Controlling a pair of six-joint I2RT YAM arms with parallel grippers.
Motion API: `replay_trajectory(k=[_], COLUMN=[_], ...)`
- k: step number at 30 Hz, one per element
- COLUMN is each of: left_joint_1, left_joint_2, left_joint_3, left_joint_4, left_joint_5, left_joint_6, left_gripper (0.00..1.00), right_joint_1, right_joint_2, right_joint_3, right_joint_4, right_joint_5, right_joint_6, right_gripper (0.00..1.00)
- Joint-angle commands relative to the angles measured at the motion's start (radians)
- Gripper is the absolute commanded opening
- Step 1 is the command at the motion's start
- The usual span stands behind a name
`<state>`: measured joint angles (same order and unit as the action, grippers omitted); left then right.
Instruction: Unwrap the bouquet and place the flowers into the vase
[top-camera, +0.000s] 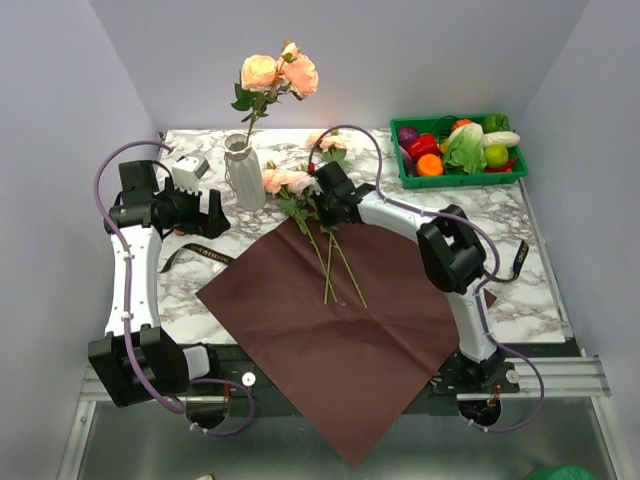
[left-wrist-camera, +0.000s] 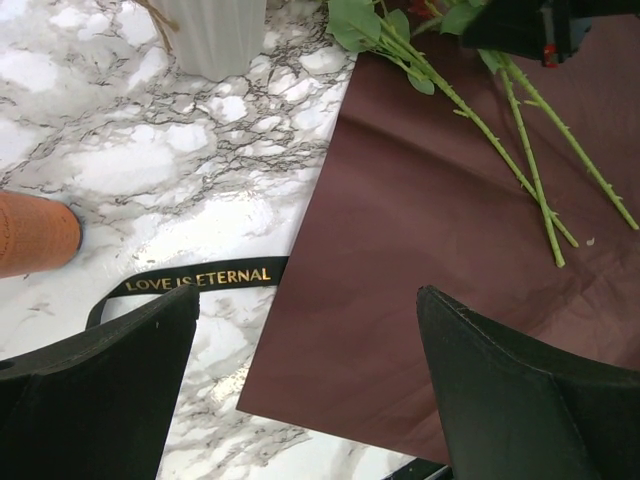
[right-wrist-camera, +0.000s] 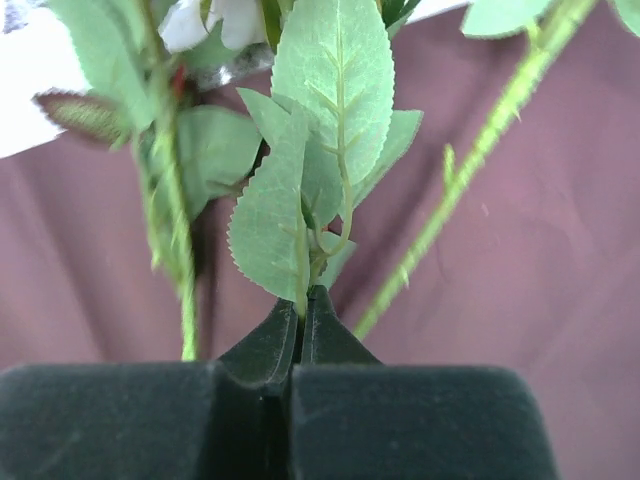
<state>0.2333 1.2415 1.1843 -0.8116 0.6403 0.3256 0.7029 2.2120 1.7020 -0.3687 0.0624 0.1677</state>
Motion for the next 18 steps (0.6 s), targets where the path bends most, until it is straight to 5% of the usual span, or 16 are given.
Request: replay_trajectory(k=[1,9,14,18], left_joint_1=[0.003,0.047,0.182,0.289], left_joint_2=[-0.010,0.033,0.078,0.114], left_joint_3=[0.069,0.207,0.351,0.425], left_joint_4=[-0.043,-0.125,-0.210,-0.233], left_joint_5=[0.007,0.113,0.251,0.302], left_joint_6=[0.010,-0.031,-0.074,-0.118], left_gripper=[0.99,0.99,0.99,0.99], right_joint_1=[0.003,0.020,0.061,0.096], right_joint_2=[-0.271,-0.596,-0.698,-0.657], right_joint_3=[-0.094,-0.339,-0.447,-0.374], right_joint_4=[0.049,0.186,0.266,0.128], right_joint_5=[-0.035,-0.107,-0.385,-0.568], right_joint_6=[-0.002,-0.010,-0.115,-0.193], right_gripper=[0.01,0.01,0.01,0.01])
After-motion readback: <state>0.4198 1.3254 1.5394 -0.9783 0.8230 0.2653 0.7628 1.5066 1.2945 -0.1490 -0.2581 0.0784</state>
